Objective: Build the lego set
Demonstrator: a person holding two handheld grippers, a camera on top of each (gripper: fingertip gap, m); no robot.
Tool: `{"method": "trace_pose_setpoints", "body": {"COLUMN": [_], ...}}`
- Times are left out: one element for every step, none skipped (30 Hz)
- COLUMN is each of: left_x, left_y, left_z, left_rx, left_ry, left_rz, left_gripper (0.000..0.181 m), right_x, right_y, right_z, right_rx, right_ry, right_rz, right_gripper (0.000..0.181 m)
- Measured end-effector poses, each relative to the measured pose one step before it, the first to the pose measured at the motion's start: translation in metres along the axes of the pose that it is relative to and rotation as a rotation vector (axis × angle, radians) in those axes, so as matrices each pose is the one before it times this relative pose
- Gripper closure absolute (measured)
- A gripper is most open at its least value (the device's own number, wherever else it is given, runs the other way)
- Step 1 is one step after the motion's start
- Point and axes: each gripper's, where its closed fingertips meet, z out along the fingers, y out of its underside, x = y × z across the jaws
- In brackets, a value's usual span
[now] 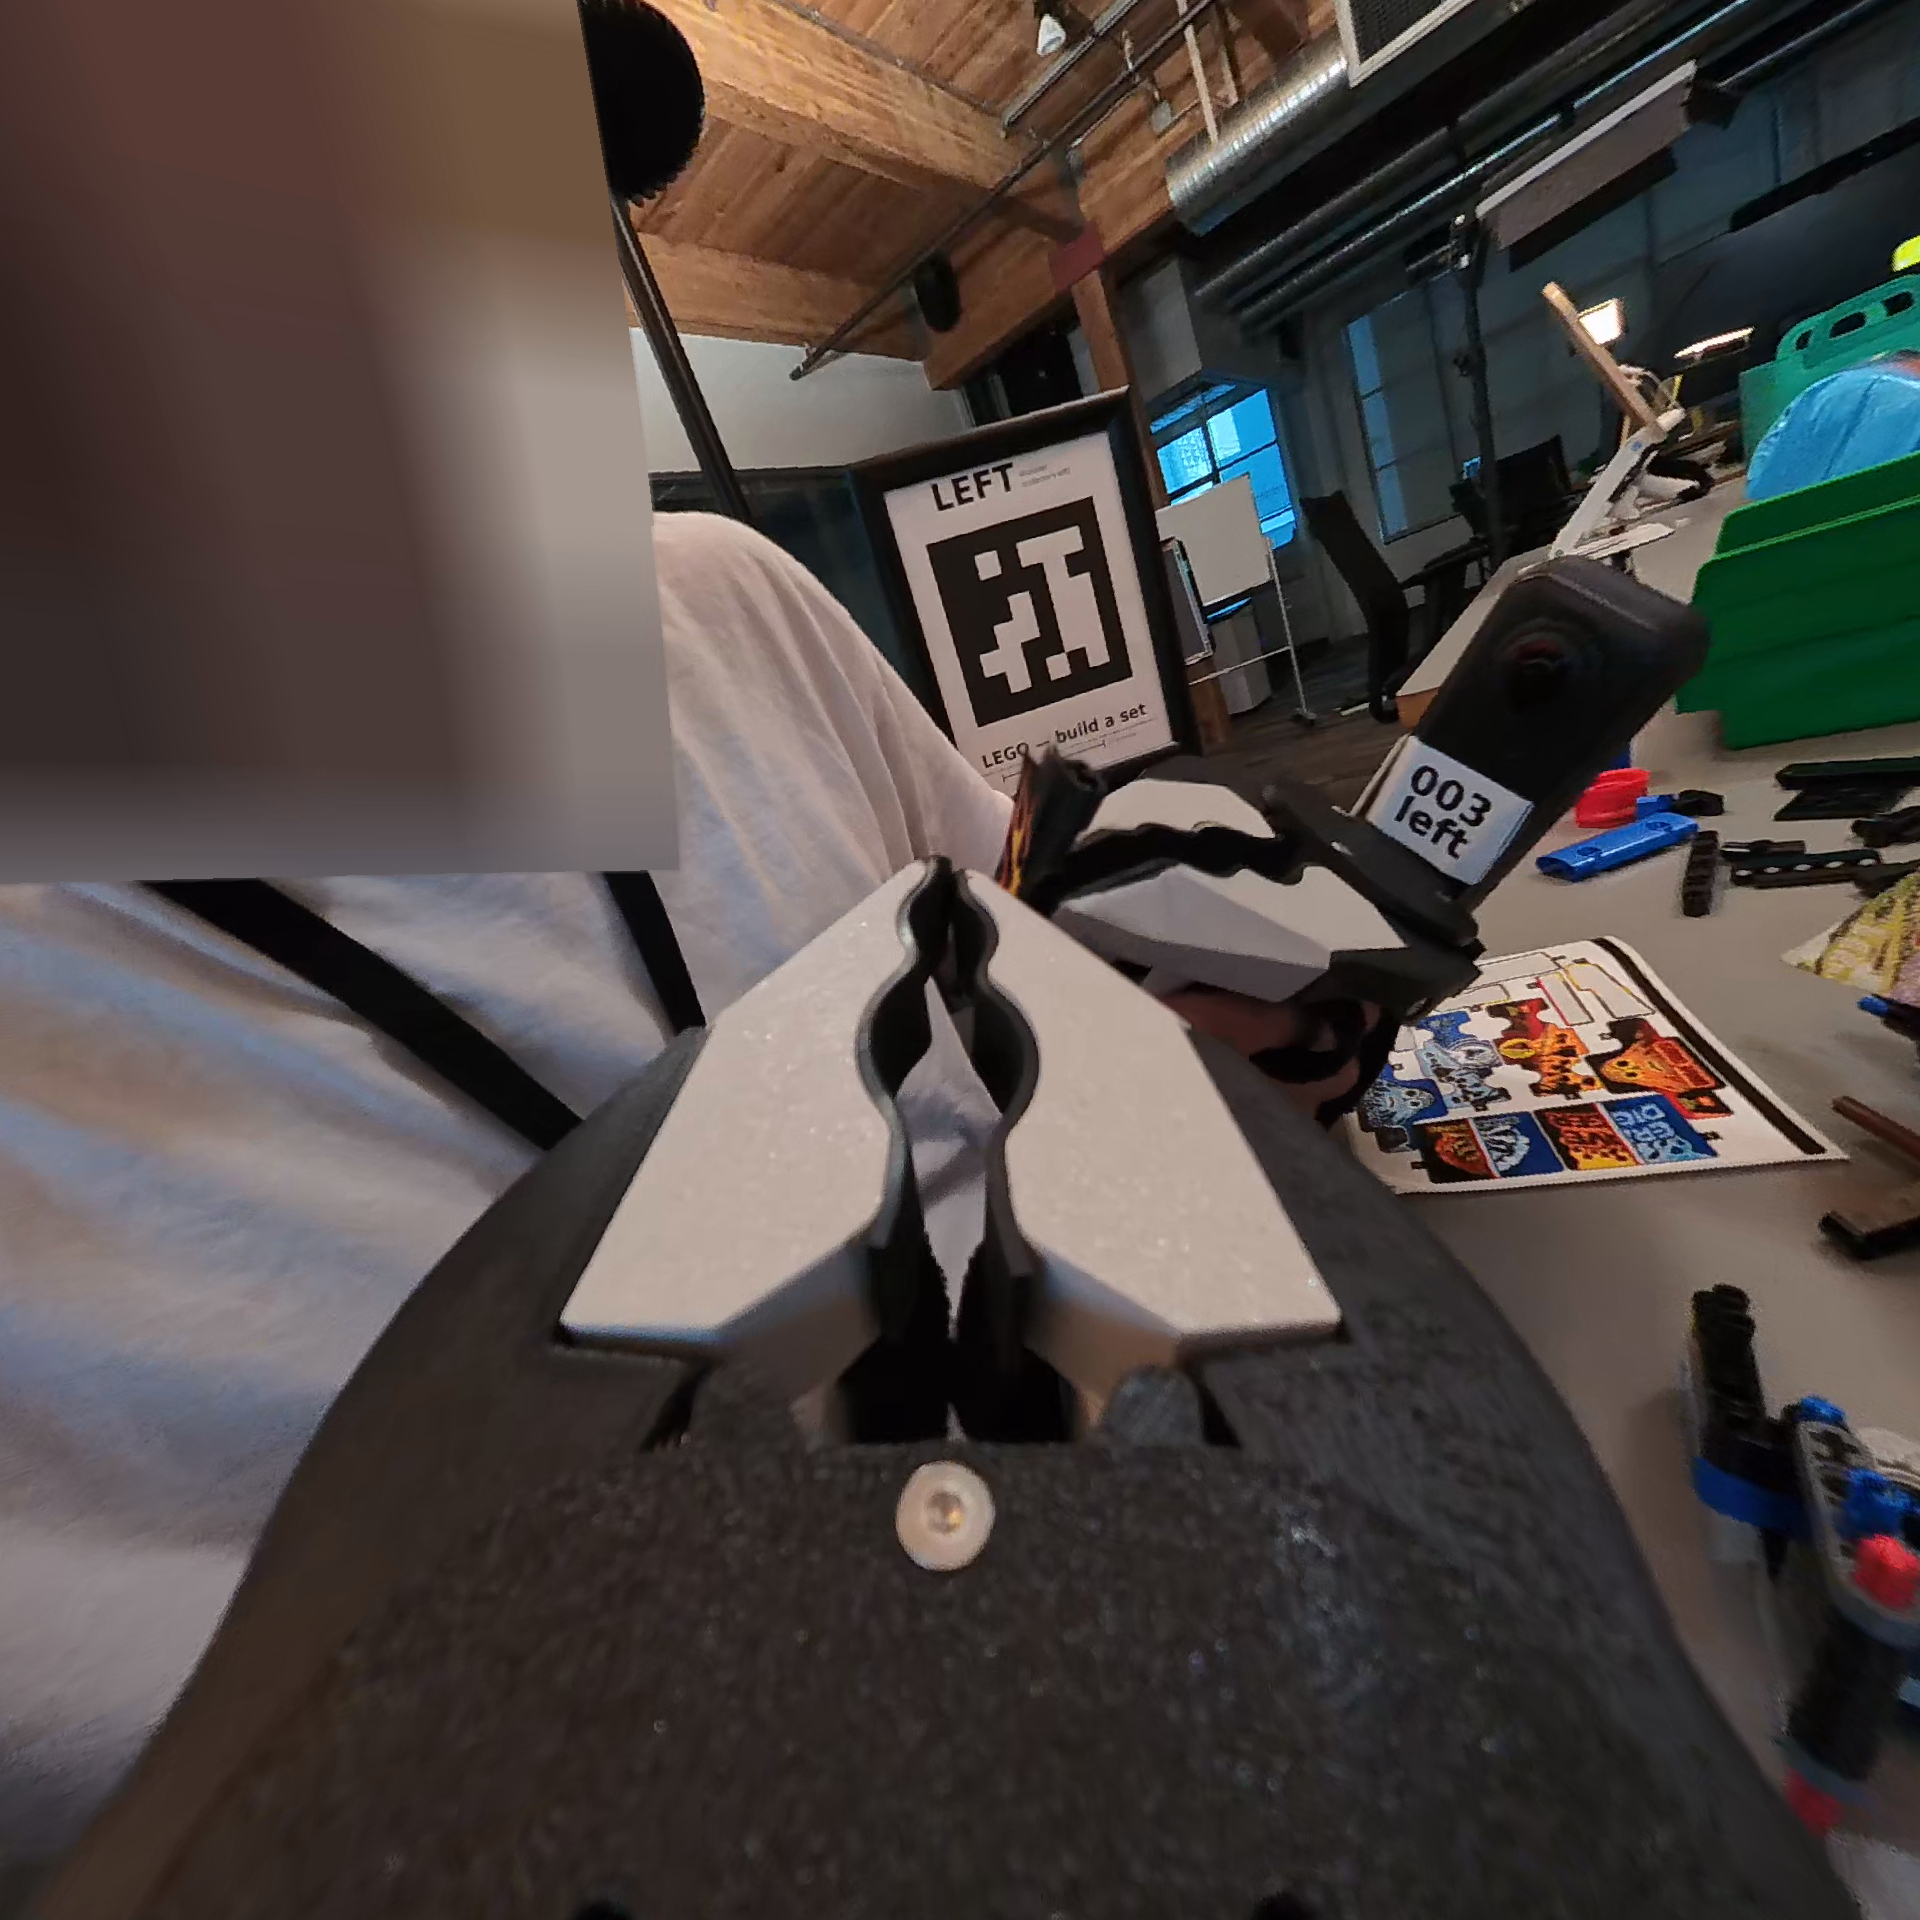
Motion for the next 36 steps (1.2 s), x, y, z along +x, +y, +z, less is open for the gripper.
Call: {"method": "trace_pose_setpoints", "body": {"left_x": [-0.00237,-0.00171,-0.00060,-0.00130,-0.00170,-0.00072,-0.00102,-0.00163,-0.00075,-0.00053,-0.00103,-0.00062,-0.00031,0.00035,0.00101,0.00014,-0.00087,-0.00008,-0.00066,-0.00191,-0.00057,-0.00081,-0.00155,0.00137,0.00187,-0.00069,0.00003,-0.00045,-0.00025,0.00035,-0.00058,-0.00105,-0.00003,0.00006,-0.00052,0.00047], "left_y": [0.00070,0.00065,0.00083,0.00103,0.00073,0.00073,0.00123,0.00125,0.00159,0.00178,0.00249,0.00214,0.00175,0.00104,0.00048,0.00010,-0.00137,-0.00216,-0.00245,-0.00244,-0.00167,-0.00144,-0.00103,-0.00034,0.00012,0.00058,0.00121,0.00065,-0.00071,0.00008,0.00120,0.00101,0.00136,0.00197,0.00122,0.00078], "left_z": [0.00045,0.00035,0.00034,0.00024,0.00015,-0.00008,-0.00013,0.00022,0.00037,0.00036,0.00058,0.00062,0.00037,0.00018,0.00002,-0.00033,-0.00105,-0.00154,-0.00164,-0.00146,-0.00106,-0.00072,-0.00039,0.00001,0.00033,0.00075,0.00124,0.00107,0.00058,0.00031,0.00040,0.00047,0.00076,0.00102,0.00095,0.00075], "left_rx": [-0.0050,-0.0048,-0.0045,-0.0063,-0.0036,-0.0048,-0.0068,-0.0071,-0.0095,-0.0097,-0.0136,-0.0107,-0.0084,-0.0031,0.0006,0.0016,0.0105,0.0128,0.0134,0.0133,0.0090,0.0086,0.0077,0.0035,0.0015,0.0014,-0.0030,0.0010,0.0098,0.0027,-0.0038,-0.0040,-0.0076,-0.0113,-0.0060,-0.0019], "left_ry": [-0.0180,-0.0159,-0.0092,-0.0135,-0.0161,-0.0090,-0.0111,-0.0153,-0.0105,-0.0094,-0.0117,-0.0095,-0.0069,-0.0015,0.0030,0.0005,-0.0022,0.0048,0.0012,-0.0082,0.0008,-0.0012,-0.0066,0.0120,0.0159,-0.0019,0.0021,-0.0002,0.0019,0.0060,-0.0023,-0.0097,-0.0048,-0.0031,-0.0067,0.0033], "left_rz": [-0.0004,0.0036,0.0065,0.0030,0.0006,0.0016,0.0020,-0.0003,-0.0007,0.0007,-0.0009,-0.0005,-0.0001,0.0002,-0.0011,-0.0067,-0.0106,-0.0122,-0.0122,-0.0097,-0.0097,-0.0115,-0.0103,-0.0094,-0.0110,-0.0076,-0.0068,-0.0095,-0.0109,-0.0107,-0.0044,0.0011,0.0049,0.0037,-0.0001,-0.0063], "left_gripper": [0.177,0.177,0.178,0.177,0.177,0.177,0.177,0.177,0.177,0.177,0.178,0.177,0.177,0.177,0.177,0.177,0.177,0.177,0.177,0.178,0.177,0.177,0.177,0.177,0.177,0.177,0.177,0.177,0.177,0.177,0.177,0.177,0.177,0.177,0.177,0.177], "right_x": [0.00083,0.00049,0.00032,0.00070,0.00123,0.00088,0.00090,0.00152,0.00099,0.00041,0.00107,0.00121,0.00097,0.00122,0.00177,0.00052,-0.00091,-0.00107,-0.00106,-0.00194,-0.00278,-0.00221,-0.00061,-0.00008,-0.00021,0.00165,0.00234,0.00044,0.00036,0.00047,0.00058,0.00108,0.00126,0.00088,0.00135,0.00137], "right_y": [-0.00115,-0.00043,-0.00066,-0.00138,-0.00089,-0.00001,-0.00016,-0.00072,-0.00027,-0.00062,-0.00059,-0.00062,-0.00076,-0.00133,-0.00225,-0.00249,-0.00284,-0.00256,-0.00119,0.00108,0.00364,0.00532,0.00507,0.00349,0.00160,0.00069,0.00126,0.00118,-0.00089,-0.00090,-0.00066,-0.00007,-0.00096,-0.00166,-0.00090,-0.00085], "right_z": [-0.00105,-0.00072,-0.00069,-0.00075,-0.00068,-0.00060,-0.00054,-0.00057,-0.00050,-0.00038,-0.00030,-0.00040,-0.00059,-0.00063,-0.00116,-0.00144,-0.00145,-0.00138,-0.00103,-0.00023,0.00101,0.00225,0.00279,0.00255,0.00175,0.00082,0.00049,0.00031,-0.00006,-0.00012,-0.00035,-0.00042,-0.00058,-0.00067,-0.00053,-0.00040], "right_rx": [0.0048,-0.0004,0.0015,0.0071,0.0047,0.0000,0.0023,0.0053,0.0009,0.0030,0.0030,0.0033,0.0037,0.0057,0.0094,0.0108,0.0121,0.0111,0.0047,-0.0080,-0.0215,-0.0289,-0.0244,-0.0155,-0.0067,-0.0018,-0.0048,-0.0032,0.0068,0.0041,0.0011,-0.0024,0.0048,0.0092,0.0038,0.0050], "right_ry": [0.0080,0.0052,0.0042,0.0051,0.0060,0.0020,0.0048,0.0091,0.0050,0.0023,0.0067,0.0090,0.0084,0.0089,0.0136,0.0049,-0.0044,-0.0044,-0.0027,-0.0078,-0.0118,-0.0075,0.0038,0.0062,0.0008,0.0077,0.0109,0.0008,0.0047,0.0052,0.0052,0.0076,0.0088,0.0055,0.0057,0.0056], "right_rz": [-0.0046,-0.0060,-0.0043,-0.0022,0.0007,0.0018,-0.0001,-0.0019,-0.0012,0.0001,-0.0012,-0.0043,-0.0053,-0.0033,-0.0038,-0.0059,0.0005,0.0016,-0.0041,-0.0072,-0.0063,-0.0036,-0.0091,-0.0128,-0.0065,0.0010,-0.0010,-0.0084,-0.0043,-0.0052,-0.0034,-0.0037,-0.0058,-0.0025,0.0019,0.0014], "right_gripper": [0.181,0.181,0.181,0.181,0.181,0.181,0.181,0.181,0.181,0.181,0.181,0.181,0.181,0.181,0.181,0.181,0.181,0.181,0.181,0.181,0.181,0.181,0.181,0.181,0.181,0.181,0.181,0.181,0.181,0.181,0.181,0.181,0.181,0.181,0.181,0.181]}}
